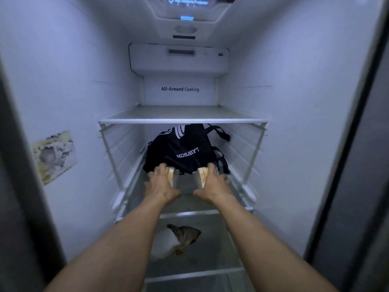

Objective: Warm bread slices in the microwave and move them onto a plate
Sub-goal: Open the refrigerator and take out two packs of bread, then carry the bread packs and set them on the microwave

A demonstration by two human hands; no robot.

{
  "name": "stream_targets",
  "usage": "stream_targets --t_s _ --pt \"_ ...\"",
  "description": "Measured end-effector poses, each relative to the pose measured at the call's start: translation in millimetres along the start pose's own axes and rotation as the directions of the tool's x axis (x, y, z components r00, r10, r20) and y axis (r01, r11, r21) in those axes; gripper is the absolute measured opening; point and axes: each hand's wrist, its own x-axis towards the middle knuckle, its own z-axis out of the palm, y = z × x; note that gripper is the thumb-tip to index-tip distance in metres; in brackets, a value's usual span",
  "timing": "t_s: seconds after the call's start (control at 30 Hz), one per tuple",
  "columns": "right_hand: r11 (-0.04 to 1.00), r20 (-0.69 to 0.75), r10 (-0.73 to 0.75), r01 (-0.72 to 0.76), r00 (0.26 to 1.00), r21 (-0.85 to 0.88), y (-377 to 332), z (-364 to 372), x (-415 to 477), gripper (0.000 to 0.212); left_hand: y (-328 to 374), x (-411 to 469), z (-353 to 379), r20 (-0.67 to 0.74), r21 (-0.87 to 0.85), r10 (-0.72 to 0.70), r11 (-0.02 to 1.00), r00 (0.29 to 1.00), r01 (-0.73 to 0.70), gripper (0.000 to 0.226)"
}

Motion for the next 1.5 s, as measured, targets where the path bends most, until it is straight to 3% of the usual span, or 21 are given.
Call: stream_targets --t_s 0.33,0.63,0.9,1.03,1.23,1.5 --pt "0.999 -0.149 0.049 -0.052 0.988 -0.016 -13.1 -73.5 -131.6 0.103 20.8 -106.0 -72.0 0.009 -0.032 0.138 0.990 0.990 -0.137 0.093" --pt "0.985 -0.213 0.149 -0.163 0.966 -0.049 -12.8 -110.1 -317.5 0.096 11.3 -245.8 -129.5 0.082 -0.072 0.279 0.959 0.957 -0.273 0.096" --pt "0.972 -0.284 0.134 -0.181 0.950 -0.148 -10.3 -177.4 -464.0 0.091 39.7 -350.5 -170.2 0.127 -0.160 0.419 0.903 0.899 -0.398 0.094" --pt "0.952 -0.370 0.242 -0.293 0.897 -0.089 7.1 -209.9 -508.5 0.102 73.0 -394.6 -177.1 0.147 -0.188 0.530 0.844 0.835 -0.502 0.093" --pt "0.920 -0.470 0.311 -0.386 0.826 -0.069 45.5 -248.1 -579.1 0.096 118.5 -453.2 -172.8 0.187 -0.271 0.637 0.765 0.748 -0.584 0.099" --pt "0.814 -0.568 0.458 -0.580 0.684 -0.041 112.3 -292.0 -664.8 0.094 183.8 -542.8 -142.6 0.241 -0.401 0.787 0.613 0.568 -0.680 0.093"
